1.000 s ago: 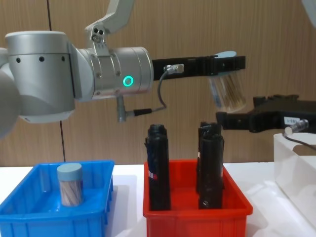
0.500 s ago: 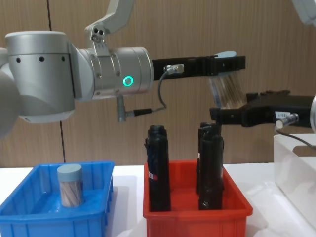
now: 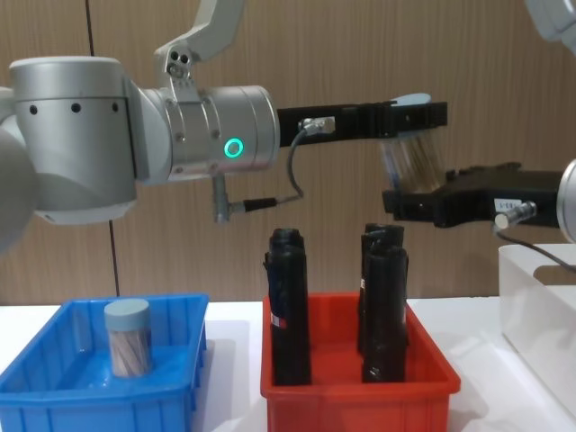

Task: Pick the cotton swabs from the blue box and place them into the white box.

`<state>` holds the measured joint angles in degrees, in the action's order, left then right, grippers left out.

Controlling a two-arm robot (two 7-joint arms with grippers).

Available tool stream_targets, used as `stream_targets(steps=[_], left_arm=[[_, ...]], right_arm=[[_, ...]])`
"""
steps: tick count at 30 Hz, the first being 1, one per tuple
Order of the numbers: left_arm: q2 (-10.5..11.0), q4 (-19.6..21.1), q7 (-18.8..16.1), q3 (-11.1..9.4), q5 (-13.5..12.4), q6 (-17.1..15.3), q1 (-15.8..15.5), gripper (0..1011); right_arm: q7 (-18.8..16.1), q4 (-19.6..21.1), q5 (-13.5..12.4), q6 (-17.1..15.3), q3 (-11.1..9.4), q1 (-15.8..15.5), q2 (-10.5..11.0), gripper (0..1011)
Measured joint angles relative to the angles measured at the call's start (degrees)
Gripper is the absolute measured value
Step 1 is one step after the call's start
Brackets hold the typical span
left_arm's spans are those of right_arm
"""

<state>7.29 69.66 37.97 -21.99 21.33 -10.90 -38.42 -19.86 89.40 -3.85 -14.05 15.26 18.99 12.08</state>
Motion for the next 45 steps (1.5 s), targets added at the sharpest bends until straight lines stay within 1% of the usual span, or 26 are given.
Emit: stream_targets(steps=[2,4,5,18,20,21,22,23,24,25,27,28,30,45], left_arm=[[0.0,0.0,0.0,0.0,0.0,0.0,0.0,670],[0.0,0.0,-0.02,0.0,0.01,0.0,0.0,670],[0.0,0.0,-0.02,0.0,0.01,0.01,0.0,670],[0.0,0.02,-0.04,0.03,0.12,0.11,0.0,670],[0.0,0.0,0.0,-0.09,-0.02,-0.07,0.02,728],[0.0,0.0,0.0,-0.08,-0.02,-0.07,0.02,785],[0.0,0.0,0.0,-0.09,-0.02,-0.07,0.02,799],[0.0,0.0,0.0,-0.09,-0.02,-0.07,0.02,840],[0.0,0.0,0.0,-0.09,-0.02,-0.07,0.02,850],[0.0,0.0,0.0,-0.09,-0.02,-0.07,0.02,895],[0.0,0.0,0.0,-0.08,-0.02,-0.07,0.01,924],[0.0,0.0,0.0,-0.08,-0.02,-0.07,0.01,967],[0.0,0.0,0.0,-0.06,-0.01,-0.07,0.01,1000],[0.0,0.0,0.0,0.0,0.0,-0.02,0.0,1004]], right_arm=[[-0.11,-0.08,-0.14,-0.09,0.0,0.13,-0.03,709],[-0.28,-0.14,-0.28,-0.16,0.02,0.23,-0.06,679],[-0.28,-0.14,-0.28,-0.16,0.02,0.23,-0.06,640],[-0.57,-0.17,-0.44,-0.28,0.11,0.64,-0.15,636],[-0.79,0.0,-0.58,-0.22,0.2,0.72,-0.24,637],[-0.79,0.01,-0.62,-0.21,0.2,0.73,-0.2,636],[-0.81,0.04,-0.66,-0.2,0.21,0.74,-0.23,636],[-0.82,0.07,-0.7,-0.18,0.21,0.76,-0.22,636],[-0.82,0.08,-0.72,-0.17,0.21,0.77,-0.22,636],[-0.84,0.1,-0.74,-0.16,0.22,0.78,-0.22,636],[-0.86,0.15,-0.78,-0.14,0.23,0.8,-0.21,636],[-0.87,0.16,-0.8,-0.13,0.23,0.81,-0.21,636],[-0.88,0.17,-0.83,-0.1,0.24,0.82,-0.2,636],[-0.61,-0.72,-1.76,0.24,0.17,0.8,0.0,636]])
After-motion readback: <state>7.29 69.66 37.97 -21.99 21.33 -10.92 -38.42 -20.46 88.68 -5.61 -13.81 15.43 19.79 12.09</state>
